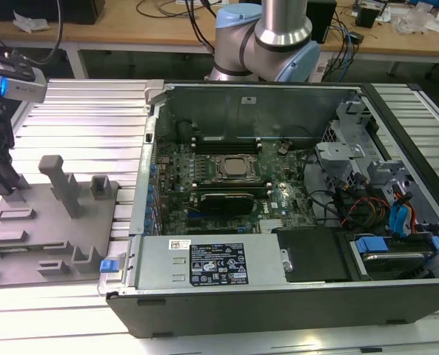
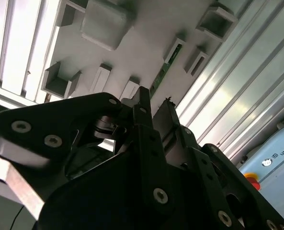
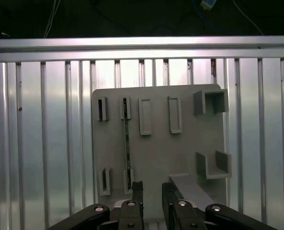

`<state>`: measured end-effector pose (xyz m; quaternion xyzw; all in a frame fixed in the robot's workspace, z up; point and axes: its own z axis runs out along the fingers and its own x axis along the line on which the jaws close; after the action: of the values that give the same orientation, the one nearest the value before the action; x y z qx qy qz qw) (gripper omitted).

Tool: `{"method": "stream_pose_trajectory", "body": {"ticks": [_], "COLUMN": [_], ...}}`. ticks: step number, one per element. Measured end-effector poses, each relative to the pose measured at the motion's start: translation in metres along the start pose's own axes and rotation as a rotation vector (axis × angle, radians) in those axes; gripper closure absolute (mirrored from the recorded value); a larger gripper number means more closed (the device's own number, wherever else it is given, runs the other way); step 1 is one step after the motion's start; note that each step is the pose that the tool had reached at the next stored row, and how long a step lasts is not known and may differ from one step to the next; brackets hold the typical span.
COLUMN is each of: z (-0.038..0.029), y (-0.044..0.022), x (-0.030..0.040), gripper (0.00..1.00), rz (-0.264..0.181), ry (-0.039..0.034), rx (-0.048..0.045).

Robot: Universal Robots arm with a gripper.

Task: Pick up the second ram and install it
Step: 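Pick up the second ram and move it above second insertion slot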

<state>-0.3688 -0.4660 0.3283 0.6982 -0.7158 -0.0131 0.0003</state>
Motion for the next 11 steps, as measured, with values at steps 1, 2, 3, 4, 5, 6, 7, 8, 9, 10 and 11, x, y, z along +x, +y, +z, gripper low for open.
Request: {"method": "stream_pose_trajectory", "body": {"ticks": [1,2,3,4,5,6,7,8,9,10,11], "z": [0.0016,0.0029,0.0039,0.0044,0.0048,0.0054,0.0059,0.007,0.0081,0.0111,0.0133], "y": [0.0024,0.004,0.0052,0.0057,0.0062,0.0068,0.0072,0.0079,0.0086,0.0103,0.0118], "x": [0.0026,0.0042,0.0053,0.0058,0.0062,0.0067,0.0071,0.0076,0.0082,0.0096,0.0102], "gripper": [0.7,0.7,0.7,0.7,0.7,0.7,0.7,0.7,0.7,0.7,0.7], "rz": [0.0,0.0,0.0,0.0,0.0,0.0,0.0,0.0,0.0,0.0,0.0], "ry": [0.0001,0.0,0.0,0.0,0.0,0.0,0.0,-0.0001,-0.0001,0.0,0.0], "rx": [-0.0001,-0.0001,0.0,0.0,0.0,0.0,-0.0001,0.0,0.0001,0.0,0.0]}}
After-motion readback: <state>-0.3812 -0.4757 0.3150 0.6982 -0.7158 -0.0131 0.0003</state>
